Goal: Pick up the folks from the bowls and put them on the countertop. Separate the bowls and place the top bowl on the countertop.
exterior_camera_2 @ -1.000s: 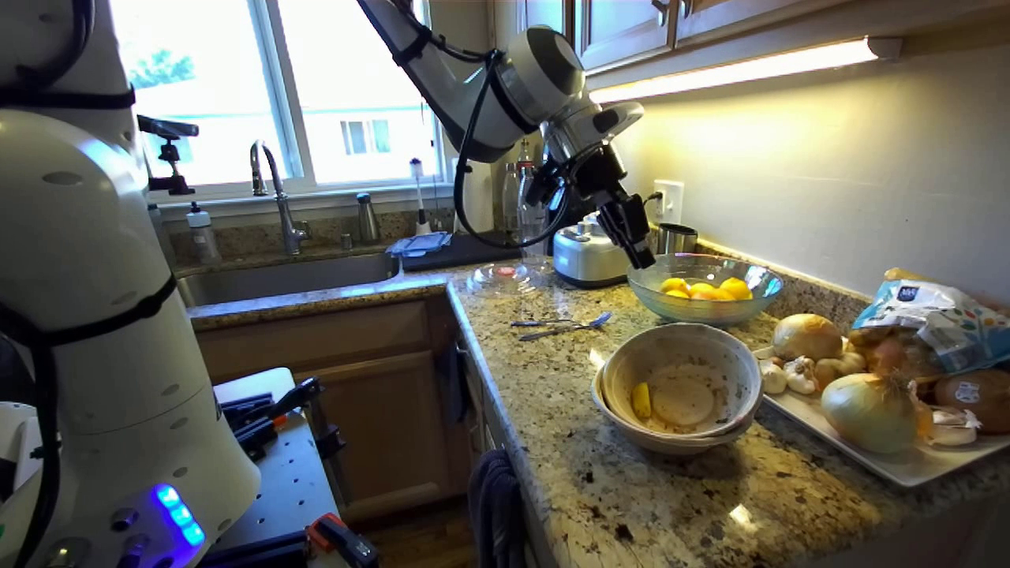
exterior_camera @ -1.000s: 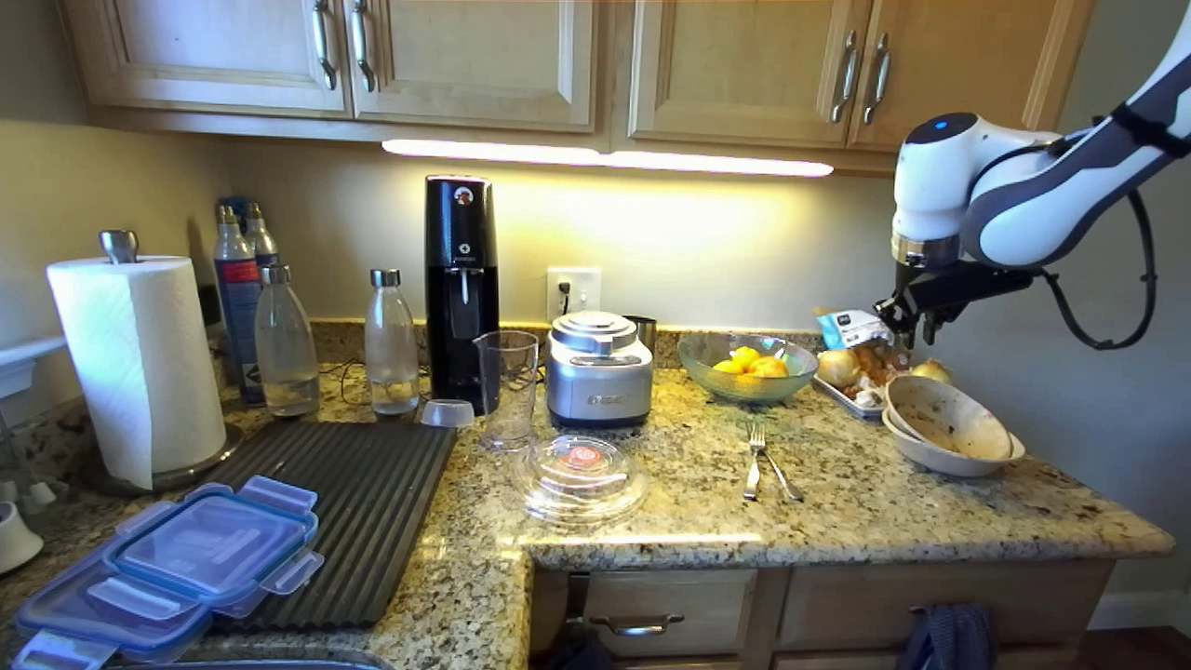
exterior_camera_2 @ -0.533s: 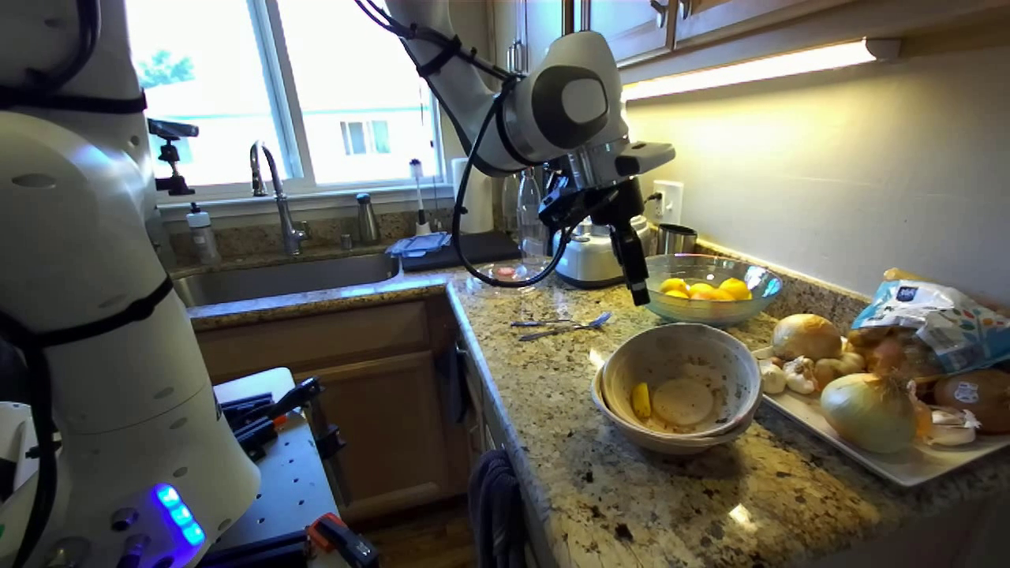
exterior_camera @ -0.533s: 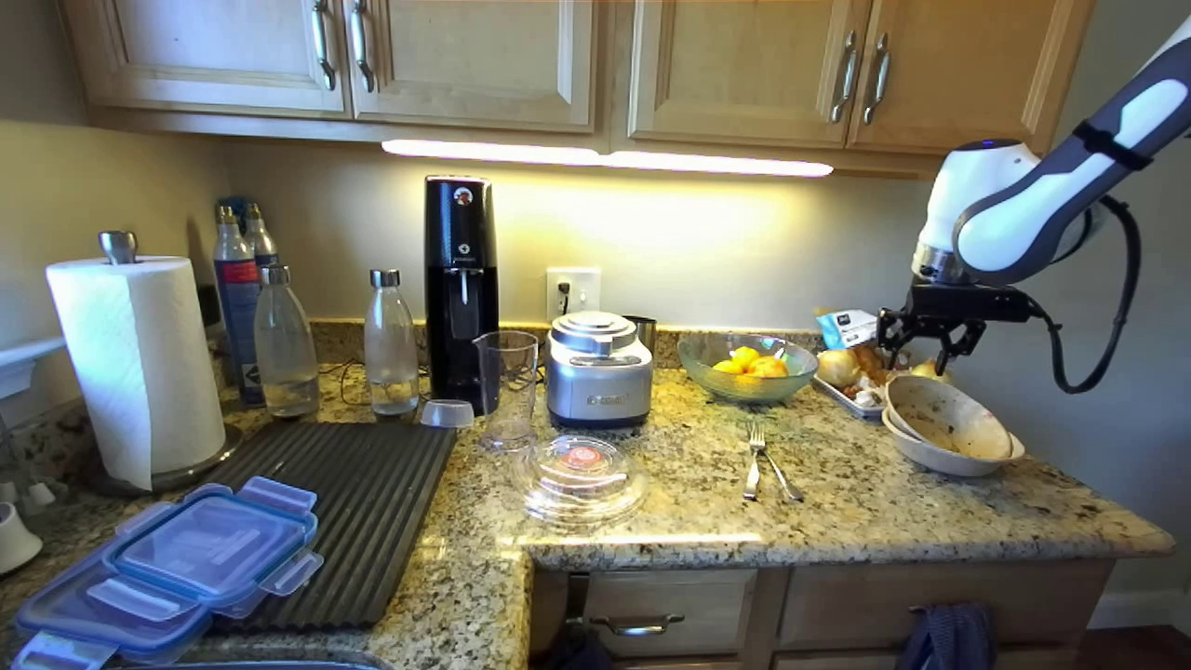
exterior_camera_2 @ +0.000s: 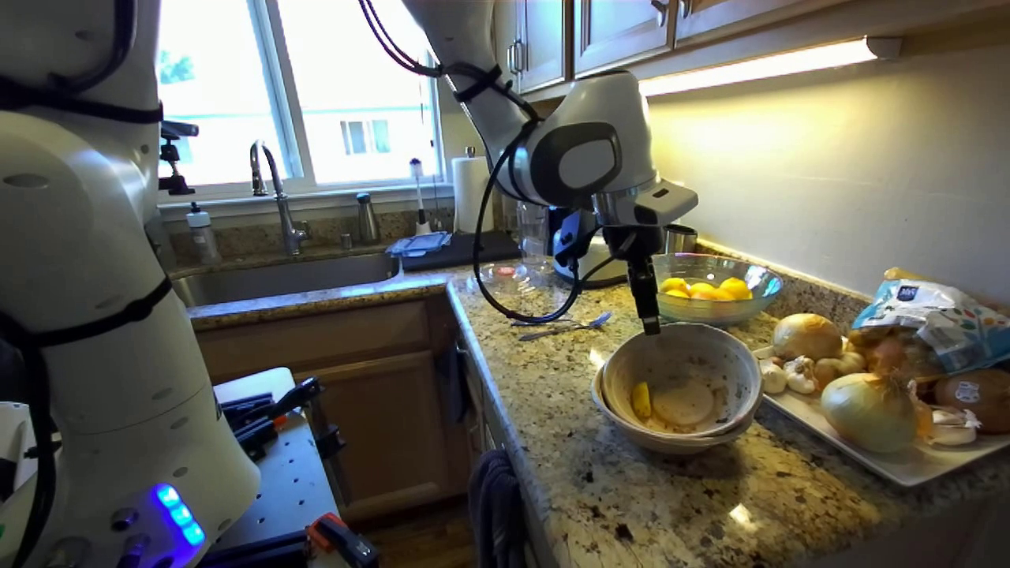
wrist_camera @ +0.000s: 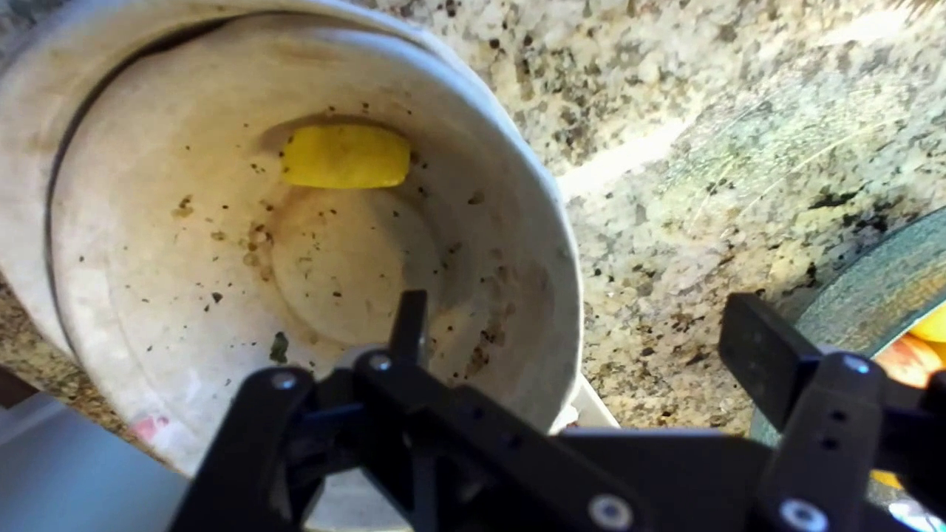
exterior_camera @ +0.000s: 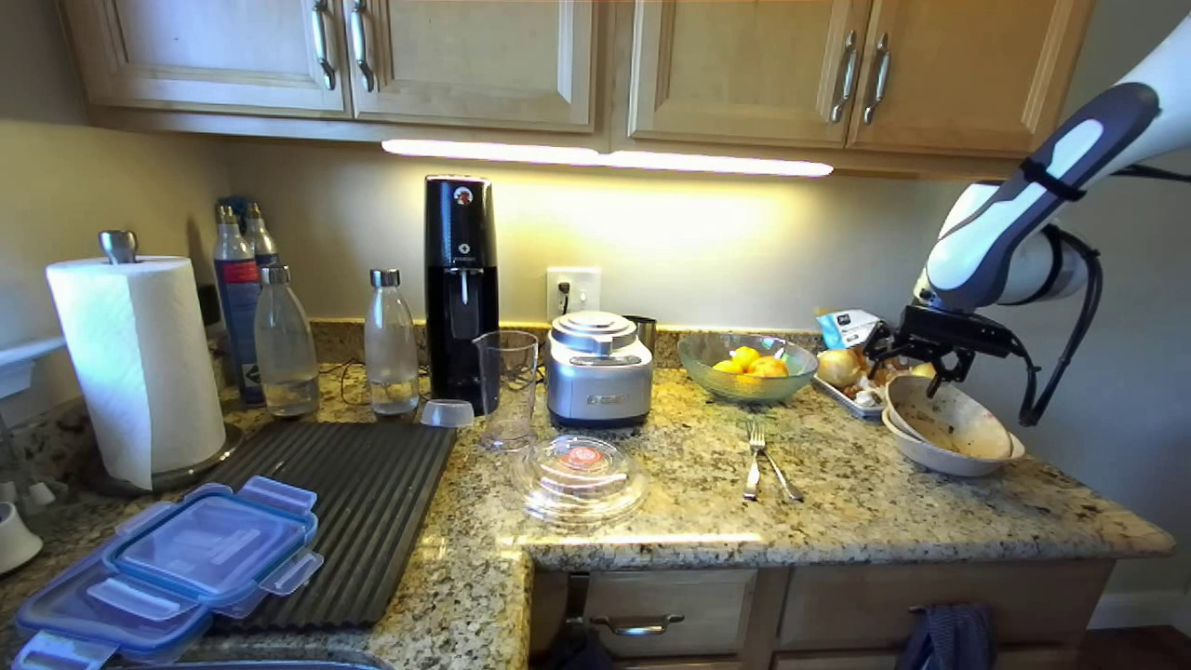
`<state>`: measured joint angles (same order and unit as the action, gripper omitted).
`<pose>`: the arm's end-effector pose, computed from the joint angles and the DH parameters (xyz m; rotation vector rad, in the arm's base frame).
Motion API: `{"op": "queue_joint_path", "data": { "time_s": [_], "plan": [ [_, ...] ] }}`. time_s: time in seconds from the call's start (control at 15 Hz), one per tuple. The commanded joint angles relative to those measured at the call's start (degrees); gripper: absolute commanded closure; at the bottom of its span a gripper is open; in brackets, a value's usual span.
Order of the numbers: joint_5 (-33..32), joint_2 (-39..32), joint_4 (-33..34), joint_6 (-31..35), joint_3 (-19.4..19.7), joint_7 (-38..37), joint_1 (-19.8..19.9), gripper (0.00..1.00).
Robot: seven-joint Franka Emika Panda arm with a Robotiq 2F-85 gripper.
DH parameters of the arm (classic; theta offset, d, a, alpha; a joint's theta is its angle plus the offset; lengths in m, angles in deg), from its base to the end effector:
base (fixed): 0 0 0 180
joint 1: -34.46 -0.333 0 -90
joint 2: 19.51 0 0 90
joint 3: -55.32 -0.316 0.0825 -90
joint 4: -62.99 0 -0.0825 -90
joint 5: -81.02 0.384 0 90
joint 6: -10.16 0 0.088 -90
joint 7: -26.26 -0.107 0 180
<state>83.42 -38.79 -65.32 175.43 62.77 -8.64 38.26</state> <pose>0.5628 -0.1138 0.2505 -2.8041 1.2361 -0.4795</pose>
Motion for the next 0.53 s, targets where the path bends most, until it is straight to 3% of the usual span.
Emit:
{"op": "queue_joint_path", "data": {
  "time_s": [0.0, 0.07, 0.27, 0.47],
  "plan": [
    [4.34, -2.80, 2.17, 1.42, 0.20, 4.98, 0.28, 0.18],
    [4.95, -3.49, 2.77, 1.37, 0.40, 5.66, 0.13, 0.32],
    [6.01, -5.43, 4.71, 0.93, 1.01, 7.65, -0.19, 0.53],
    [5.69, -7.13, 6.11, 0.47, 1.79, 8.65, -0.49, 0.57]
  ]
}}
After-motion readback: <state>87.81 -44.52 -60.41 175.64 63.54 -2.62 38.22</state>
